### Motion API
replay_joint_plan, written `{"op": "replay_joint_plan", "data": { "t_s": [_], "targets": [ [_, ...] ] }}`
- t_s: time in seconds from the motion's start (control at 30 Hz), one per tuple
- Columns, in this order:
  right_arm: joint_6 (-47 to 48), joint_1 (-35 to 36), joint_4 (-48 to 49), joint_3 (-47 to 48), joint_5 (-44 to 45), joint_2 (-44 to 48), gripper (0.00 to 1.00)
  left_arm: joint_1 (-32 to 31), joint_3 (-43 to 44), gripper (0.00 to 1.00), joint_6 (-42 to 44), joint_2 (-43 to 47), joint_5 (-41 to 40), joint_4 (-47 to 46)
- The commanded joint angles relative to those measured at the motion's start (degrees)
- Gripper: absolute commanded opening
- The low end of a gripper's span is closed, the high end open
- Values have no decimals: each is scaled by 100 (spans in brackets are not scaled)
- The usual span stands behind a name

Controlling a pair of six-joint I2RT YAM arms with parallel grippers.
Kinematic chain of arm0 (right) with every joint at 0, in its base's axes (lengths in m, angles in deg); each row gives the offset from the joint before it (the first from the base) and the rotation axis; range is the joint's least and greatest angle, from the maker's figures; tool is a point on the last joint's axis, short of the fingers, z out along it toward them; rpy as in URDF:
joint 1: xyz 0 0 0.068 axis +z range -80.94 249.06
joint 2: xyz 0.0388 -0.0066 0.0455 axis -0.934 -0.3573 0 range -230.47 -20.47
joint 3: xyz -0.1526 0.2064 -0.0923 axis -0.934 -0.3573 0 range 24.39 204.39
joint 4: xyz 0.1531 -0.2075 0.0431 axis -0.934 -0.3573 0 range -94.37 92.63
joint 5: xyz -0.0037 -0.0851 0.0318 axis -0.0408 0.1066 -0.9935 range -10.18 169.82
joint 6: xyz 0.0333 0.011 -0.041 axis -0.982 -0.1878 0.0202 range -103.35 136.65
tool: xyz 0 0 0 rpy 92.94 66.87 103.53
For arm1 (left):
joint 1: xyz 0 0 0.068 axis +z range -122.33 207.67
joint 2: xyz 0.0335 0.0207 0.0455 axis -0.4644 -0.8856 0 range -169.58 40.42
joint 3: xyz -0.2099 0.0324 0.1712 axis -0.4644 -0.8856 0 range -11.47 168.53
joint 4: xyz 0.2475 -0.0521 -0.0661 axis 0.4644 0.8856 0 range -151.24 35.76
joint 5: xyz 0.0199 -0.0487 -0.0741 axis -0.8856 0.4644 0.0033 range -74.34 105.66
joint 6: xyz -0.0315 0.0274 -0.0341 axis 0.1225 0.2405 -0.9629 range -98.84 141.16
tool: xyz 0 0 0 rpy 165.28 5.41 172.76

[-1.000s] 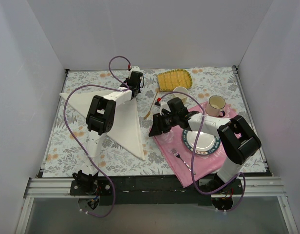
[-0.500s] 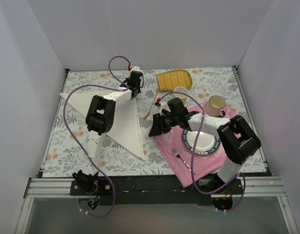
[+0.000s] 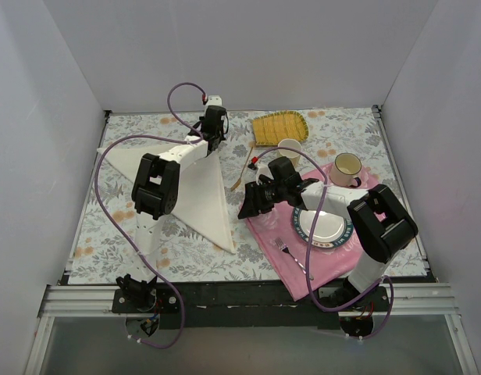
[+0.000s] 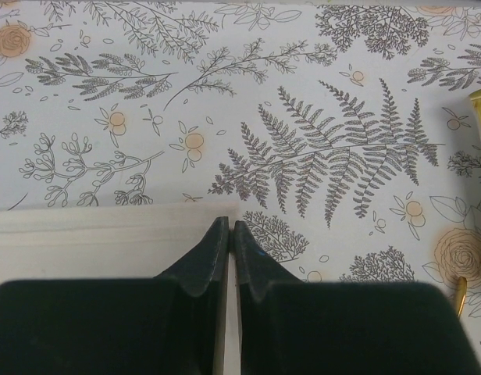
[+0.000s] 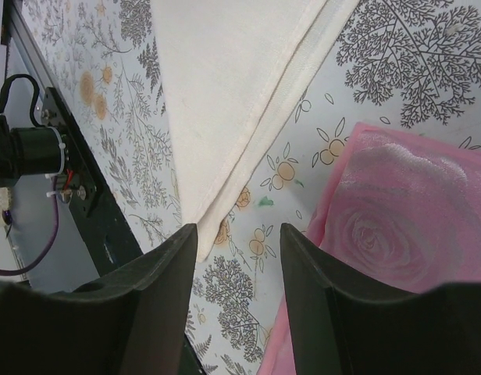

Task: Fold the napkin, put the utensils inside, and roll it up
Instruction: Fold the napkin

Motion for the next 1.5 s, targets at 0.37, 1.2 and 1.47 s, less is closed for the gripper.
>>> {"op": "replay_joint_plan", "data": {
  "t_s": [0.37,1.2,1.47],
  "targets": [
    [-41,14,220,-78,-138,-64,55,123,207,1,-102,151,483,5],
    [-6,23,220,-96,-76,-55,55,263,418,25,-234,-191,1142,294],
    [-24,14,273,-87,-120,-99,55,228,735,31,-146,-561,774,629]
  ]
}}
